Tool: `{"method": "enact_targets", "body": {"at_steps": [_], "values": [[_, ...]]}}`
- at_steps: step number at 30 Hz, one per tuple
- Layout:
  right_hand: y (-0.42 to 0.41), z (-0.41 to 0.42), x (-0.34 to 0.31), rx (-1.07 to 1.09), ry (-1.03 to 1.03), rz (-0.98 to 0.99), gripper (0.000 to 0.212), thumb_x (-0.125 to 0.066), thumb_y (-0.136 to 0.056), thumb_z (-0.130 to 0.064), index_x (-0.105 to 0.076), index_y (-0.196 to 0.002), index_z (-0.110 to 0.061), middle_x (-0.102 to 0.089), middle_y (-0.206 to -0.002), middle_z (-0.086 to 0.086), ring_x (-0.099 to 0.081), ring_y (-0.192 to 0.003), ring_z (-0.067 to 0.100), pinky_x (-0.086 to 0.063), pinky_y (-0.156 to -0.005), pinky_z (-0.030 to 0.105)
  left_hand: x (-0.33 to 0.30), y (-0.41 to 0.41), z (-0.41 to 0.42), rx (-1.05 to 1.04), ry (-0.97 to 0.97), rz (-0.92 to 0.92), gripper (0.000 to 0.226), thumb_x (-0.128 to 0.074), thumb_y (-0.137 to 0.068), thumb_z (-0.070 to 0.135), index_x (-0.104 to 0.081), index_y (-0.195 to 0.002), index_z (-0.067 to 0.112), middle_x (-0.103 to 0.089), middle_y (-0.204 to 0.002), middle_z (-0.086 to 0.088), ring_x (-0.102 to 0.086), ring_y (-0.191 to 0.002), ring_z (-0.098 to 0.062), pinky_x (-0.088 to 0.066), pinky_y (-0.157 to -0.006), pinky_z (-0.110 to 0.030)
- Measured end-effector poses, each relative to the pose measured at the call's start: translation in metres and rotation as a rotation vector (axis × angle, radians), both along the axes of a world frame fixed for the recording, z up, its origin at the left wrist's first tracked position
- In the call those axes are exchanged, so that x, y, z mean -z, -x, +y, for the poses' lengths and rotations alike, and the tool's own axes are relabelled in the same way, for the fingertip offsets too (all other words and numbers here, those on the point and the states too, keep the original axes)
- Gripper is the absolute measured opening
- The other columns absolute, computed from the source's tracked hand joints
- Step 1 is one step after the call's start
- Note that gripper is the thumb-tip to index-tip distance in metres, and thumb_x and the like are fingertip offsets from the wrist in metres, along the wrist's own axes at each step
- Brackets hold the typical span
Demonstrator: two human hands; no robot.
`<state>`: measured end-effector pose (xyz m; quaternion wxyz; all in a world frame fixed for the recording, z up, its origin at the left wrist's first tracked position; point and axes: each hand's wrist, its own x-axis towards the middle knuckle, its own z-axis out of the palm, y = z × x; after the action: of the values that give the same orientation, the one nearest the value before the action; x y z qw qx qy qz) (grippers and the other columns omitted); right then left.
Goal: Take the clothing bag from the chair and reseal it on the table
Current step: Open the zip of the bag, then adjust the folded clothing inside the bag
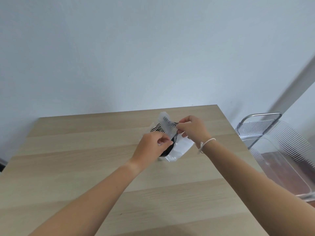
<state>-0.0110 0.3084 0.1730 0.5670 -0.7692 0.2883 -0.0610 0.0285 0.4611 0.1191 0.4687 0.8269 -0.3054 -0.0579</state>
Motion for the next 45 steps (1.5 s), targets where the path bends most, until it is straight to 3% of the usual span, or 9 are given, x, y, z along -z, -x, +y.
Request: {"method": "enact_targets", "body": {"at_steps": [4,10,13,17,25,29,33,36,45], "values": [[0.0,0.002,-0.002,0.004,-0.04,-0.006,0.012,-0.058,-0.079,-0.006,-0.053,-0.077,-0.016,-0.062,-0.063,0.002,-0.051,-0.05,0.008,-0.032,-0.031,0.008,0.002,0.002,-0.003,-0.019,-0.058,-0.061,0.024,-0.073,-0.075,0.028,-0.071,-0.095,0.017,-0.056,-0.07,0.017,-0.052,-0.061,-0.002,-0.043,-0.06,-0.011],[0.002,0.003,-0.001,-0.051,-0.028,-0.031,0.008,-0.062,-0.081,-0.014,-0.054,-0.084,-0.015,-0.063,-0.065,0.0,-0.051,-0.05,0.008,-0.035,-0.035,0.01,0.002,-0.001,-0.005,-0.042,-0.009,0.032,0.002,-0.068,-0.08,0.017,-0.067,-0.081,0.015,-0.062,-0.072,0.008,-0.055,-0.063,-0.003,-0.041,-0.059,-0.007],[0.007,-0.002,0.005,-0.173,0.294,-0.082,0.017,-0.063,-0.081,-0.031,-0.058,-0.093,-0.02,-0.064,-0.074,-0.003,-0.051,-0.059,0.007,-0.038,-0.051,0.019,0.001,-0.007,0.0,-0.07,0.043,0.162,0.008,-0.066,-0.082,0.017,-0.064,-0.075,0.02,-0.063,-0.069,0.011,-0.055,-0.059,0.003,-0.039,-0.056,-0.005],[0.017,-0.01,0.025,-0.332,0.846,0.025,0.043,-0.057,-0.079,-0.048,-0.053,-0.118,-0.029,-0.058,-0.113,-0.005,-0.046,-0.11,0.02,-0.036,-0.088,0.034,0.001,-0.015,0.01,-0.099,0.121,0.315,0.008,-0.063,-0.085,0.02,-0.066,-0.078,0.02,-0.069,-0.076,-0.003,-0.06,-0.068,-0.01,-0.048,-0.067,-0.023],[0.016,-0.006,0.028,-0.326,0.534,0.047,0.023,-0.063,-0.082,-0.024,-0.062,-0.105,-0.025,-0.066,-0.108,-0.004,-0.057,-0.098,0.013,-0.047,-0.089,0.039,-0.013,-0.024,0.011,-0.029,0.128,0.471,0.019,-0.054,-0.088,0.018,-0.064,-0.085,0.034,-0.062,-0.074,0.004,-0.058,-0.063,-0.007,-0.047,-0.059,-0.022],[0.014,0.0,0.023,-0.334,0.503,-0.024,0.024,-0.063,-0.082,-0.016,-0.061,-0.106,-0.021,-0.063,-0.107,-0.002,-0.055,-0.095,0.012,-0.046,-0.084,0.03,-0.02,-0.027,0.005,-0.028,0.092,0.334,0.008,-0.064,-0.081,0.036,-0.067,-0.086,0.031,-0.059,-0.068,0.009,-0.054,-0.06,-0.003,-0.047,-0.064,-0.027],[0.013,0.001,0.023,-0.355,0.489,-0.043,0.026,-0.064,-0.081,-0.014,-0.06,-0.106,-0.02,-0.061,-0.103,-0.004,-0.055,-0.095,0.013,-0.045,-0.082,0.029,-0.024,-0.03,0.002,-0.065,0.076,0.22,0.014,-0.067,-0.081,0.028,-0.067,-0.067,0.024,-0.056,-0.049,0.018,-0.047,-0.048,0.003,-0.042,-0.06,-0.025],[0.012,-0.003,0.026,-0.338,0.492,-0.051,0.025,-0.064,-0.081,-0.012,-0.06,-0.104,-0.021,-0.058,-0.096,-0.006,-0.054,-0.09,0.013,-0.044,-0.078,0.027,-0.032,-0.037,0.006,-0.108,0.037,0.173,0.017,-0.064,-0.083,0.026,-0.065,-0.066,0.024,-0.058,-0.057,0.012,-0.05,-0.051,-0.001,-0.045,-0.059,-0.025],[0.019,-0.045,0.039,-0.176,0.407,-0.036,0.011,-0.064,-0.081,-0.011,-0.06,-0.075,-0.019,-0.059,-0.072,-0.008,-0.054,-0.074,0.014,-0.039,-0.06,0.024,-0.059,-0.083,0.047,-0.299,0.275,0.425,0.019,-0.064,-0.084,0.022,-0.062,-0.067,0.016,-0.053,-0.063,-0.001,-0.049,-0.056,-0.013,-0.044,-0.056,-0.025]]}}
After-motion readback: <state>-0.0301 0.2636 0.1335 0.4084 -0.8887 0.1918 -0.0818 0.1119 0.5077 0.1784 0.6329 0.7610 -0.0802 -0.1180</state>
